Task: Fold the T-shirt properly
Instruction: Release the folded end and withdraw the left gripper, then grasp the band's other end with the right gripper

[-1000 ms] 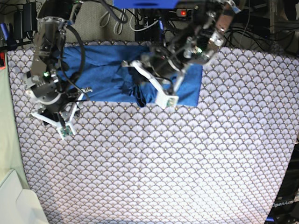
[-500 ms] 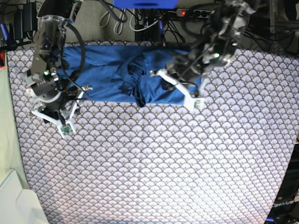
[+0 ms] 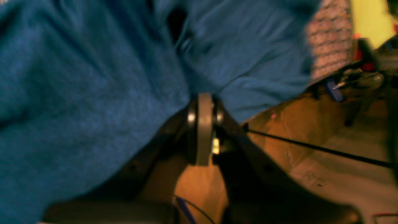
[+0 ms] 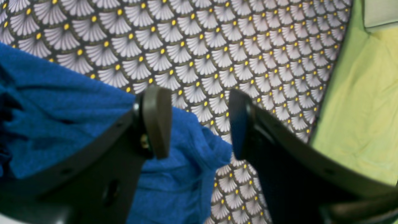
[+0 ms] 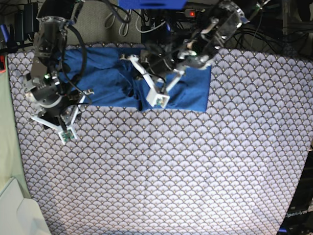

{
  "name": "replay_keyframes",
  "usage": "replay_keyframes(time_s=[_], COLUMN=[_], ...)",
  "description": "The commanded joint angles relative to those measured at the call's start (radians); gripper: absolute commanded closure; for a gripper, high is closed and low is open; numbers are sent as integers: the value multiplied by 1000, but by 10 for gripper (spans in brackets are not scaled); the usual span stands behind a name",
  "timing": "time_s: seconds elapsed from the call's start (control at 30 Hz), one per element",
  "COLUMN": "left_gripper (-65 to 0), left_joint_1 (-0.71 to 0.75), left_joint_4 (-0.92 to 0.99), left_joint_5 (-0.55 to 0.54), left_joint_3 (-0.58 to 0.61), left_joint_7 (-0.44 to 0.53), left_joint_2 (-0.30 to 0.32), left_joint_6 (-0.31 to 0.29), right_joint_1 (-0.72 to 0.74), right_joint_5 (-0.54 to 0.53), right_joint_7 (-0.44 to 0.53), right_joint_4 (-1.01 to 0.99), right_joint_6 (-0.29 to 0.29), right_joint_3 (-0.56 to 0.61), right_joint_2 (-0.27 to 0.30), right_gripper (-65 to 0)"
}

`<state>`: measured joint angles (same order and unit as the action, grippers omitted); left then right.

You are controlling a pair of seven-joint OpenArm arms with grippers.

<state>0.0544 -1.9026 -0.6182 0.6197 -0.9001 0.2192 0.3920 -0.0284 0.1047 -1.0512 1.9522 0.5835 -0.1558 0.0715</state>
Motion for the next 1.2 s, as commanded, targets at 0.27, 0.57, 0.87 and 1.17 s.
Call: replay_keyframes(time_s=[0.27,0.57,0.87,1.17], left_gripper=[-1,-5,-205,-375], left_joint_1=[37,250,270,272], left_joint_4=[-84,-84,47,90], left_joint_5=[-22,-98,-118,-118], left_joint_3=[-257,-875,-1223,-1250], left_joint_7=[11,-1,-147,-149], left_joint_2=[101,190,199,199], left_joint_6=[18,-40,-321,-390], right_joint_1=[14,15,-23,-77], right_joint_5=[0,-6,-6,-7], right_joint_7=[16,13,7,7], right_joint_4=[20,14,14,14], right_joint_6=[3,3,3,3], right_joint_3=[-5,-216,-327,-345], right_joint_2=[26,14,-115,-172], right_gripper=[-302,-307,-470,-488])
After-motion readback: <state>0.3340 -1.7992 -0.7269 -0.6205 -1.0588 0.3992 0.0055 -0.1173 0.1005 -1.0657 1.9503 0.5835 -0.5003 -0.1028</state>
